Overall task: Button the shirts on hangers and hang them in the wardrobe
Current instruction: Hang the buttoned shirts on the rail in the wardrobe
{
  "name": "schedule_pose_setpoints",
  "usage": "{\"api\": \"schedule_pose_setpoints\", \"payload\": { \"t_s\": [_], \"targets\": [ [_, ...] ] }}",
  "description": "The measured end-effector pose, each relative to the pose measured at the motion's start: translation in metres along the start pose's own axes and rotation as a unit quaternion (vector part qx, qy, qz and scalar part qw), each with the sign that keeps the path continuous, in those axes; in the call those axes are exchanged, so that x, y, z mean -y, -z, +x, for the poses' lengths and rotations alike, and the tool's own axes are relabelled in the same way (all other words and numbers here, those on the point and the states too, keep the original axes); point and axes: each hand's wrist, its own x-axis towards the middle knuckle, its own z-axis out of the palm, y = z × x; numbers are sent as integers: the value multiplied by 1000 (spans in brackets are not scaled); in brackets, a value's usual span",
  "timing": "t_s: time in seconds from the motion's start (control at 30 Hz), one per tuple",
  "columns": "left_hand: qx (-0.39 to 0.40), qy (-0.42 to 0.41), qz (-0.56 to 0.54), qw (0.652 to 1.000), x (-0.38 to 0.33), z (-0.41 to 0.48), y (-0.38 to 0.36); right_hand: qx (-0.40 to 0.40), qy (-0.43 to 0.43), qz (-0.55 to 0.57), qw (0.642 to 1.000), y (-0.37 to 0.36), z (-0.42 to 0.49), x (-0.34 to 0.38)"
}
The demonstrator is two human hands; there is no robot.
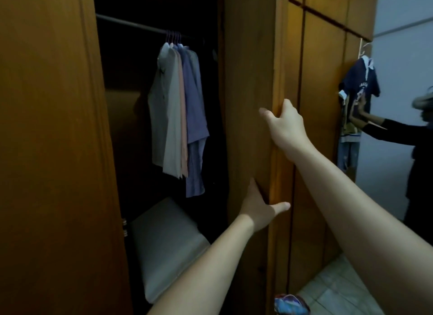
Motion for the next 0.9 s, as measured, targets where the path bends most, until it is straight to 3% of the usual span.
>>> {"api": "schedule_pose_setpoints", "payload": {
  "t_s": [0.3,0.57,0.67,0.9],
  "targets": [
    [-49,0,-18,999,14,-3,7,-17,73,-37,996,-23,-7,4],
    [-42,15,-66,997,54,-25,94,-24,177,-138,974,-90,-24,38],
    [-74,32,-49,996,70,-33,132,-35,198,-173,964,-130,-31,45],
    [-113,44,-39,992,98,-41,210,-42,226,-54,972,-229,-32,49]
  ]
}}
